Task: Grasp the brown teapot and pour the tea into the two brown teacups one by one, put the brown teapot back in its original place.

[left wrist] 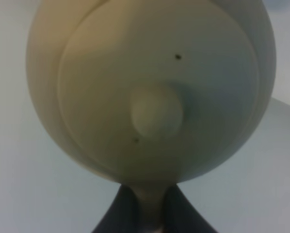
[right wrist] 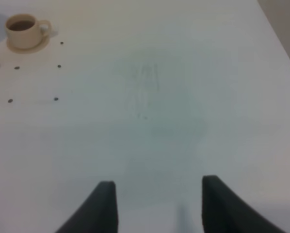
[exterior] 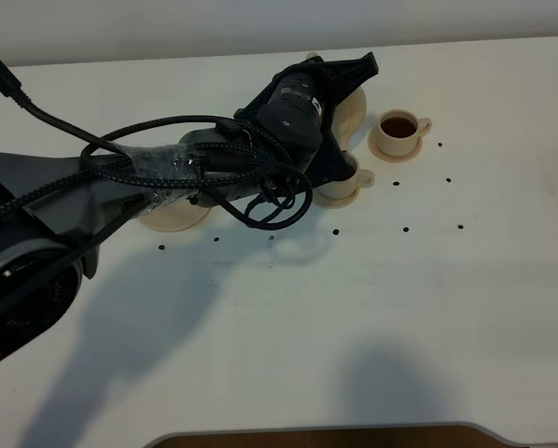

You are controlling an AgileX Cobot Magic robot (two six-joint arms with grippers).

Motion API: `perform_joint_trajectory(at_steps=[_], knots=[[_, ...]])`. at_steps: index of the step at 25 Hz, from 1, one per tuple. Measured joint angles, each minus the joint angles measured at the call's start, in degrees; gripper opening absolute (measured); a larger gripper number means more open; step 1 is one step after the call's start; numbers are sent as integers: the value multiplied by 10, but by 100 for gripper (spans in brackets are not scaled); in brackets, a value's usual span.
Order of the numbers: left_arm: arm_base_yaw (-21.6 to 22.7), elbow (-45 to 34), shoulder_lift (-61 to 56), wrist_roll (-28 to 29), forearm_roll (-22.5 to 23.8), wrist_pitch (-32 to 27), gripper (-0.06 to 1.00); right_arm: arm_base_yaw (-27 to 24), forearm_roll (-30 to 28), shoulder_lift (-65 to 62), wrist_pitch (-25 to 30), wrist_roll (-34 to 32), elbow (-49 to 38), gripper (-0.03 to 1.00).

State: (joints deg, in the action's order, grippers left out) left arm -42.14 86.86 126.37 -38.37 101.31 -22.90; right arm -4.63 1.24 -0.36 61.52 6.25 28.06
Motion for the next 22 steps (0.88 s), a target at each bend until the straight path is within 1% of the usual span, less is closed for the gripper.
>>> perform_joint_trajectory(at_steps=[3, 6, 9, 13, 16, 17, 18, 22], knots=[[0, 0, 0, 24, -7, -7, 13, 0, 0, 0, 0, -1, 0, 40], [-1, 0, 0, 53, -29, -17, 13, 0, 0, 0, 0, 0, 0, 40], [-1, 0, -4, 64, -58, -28, 13, 0, 0, 0, 0, 0, 0, 40], [-1, 0, -17, 67, -122, -37, 13, 0, 0, 0, 0, 0, 0, 40], [2, 0, -37, 67, -204, -38, 13, 0, 0, 0, 0, 1, 0, 40], [5, 0, -48, 67, -245, -39, 13, 0, 0, 0, 0, 1, 0, 40], [8, 0, -57, 67, -276, -41, 13, 0, 0, 0, 0, 1, 0, 40], [25, 0, -98, 78, -409, -85, 13, 0, 0, 0, 0, 1, 0, 40]])
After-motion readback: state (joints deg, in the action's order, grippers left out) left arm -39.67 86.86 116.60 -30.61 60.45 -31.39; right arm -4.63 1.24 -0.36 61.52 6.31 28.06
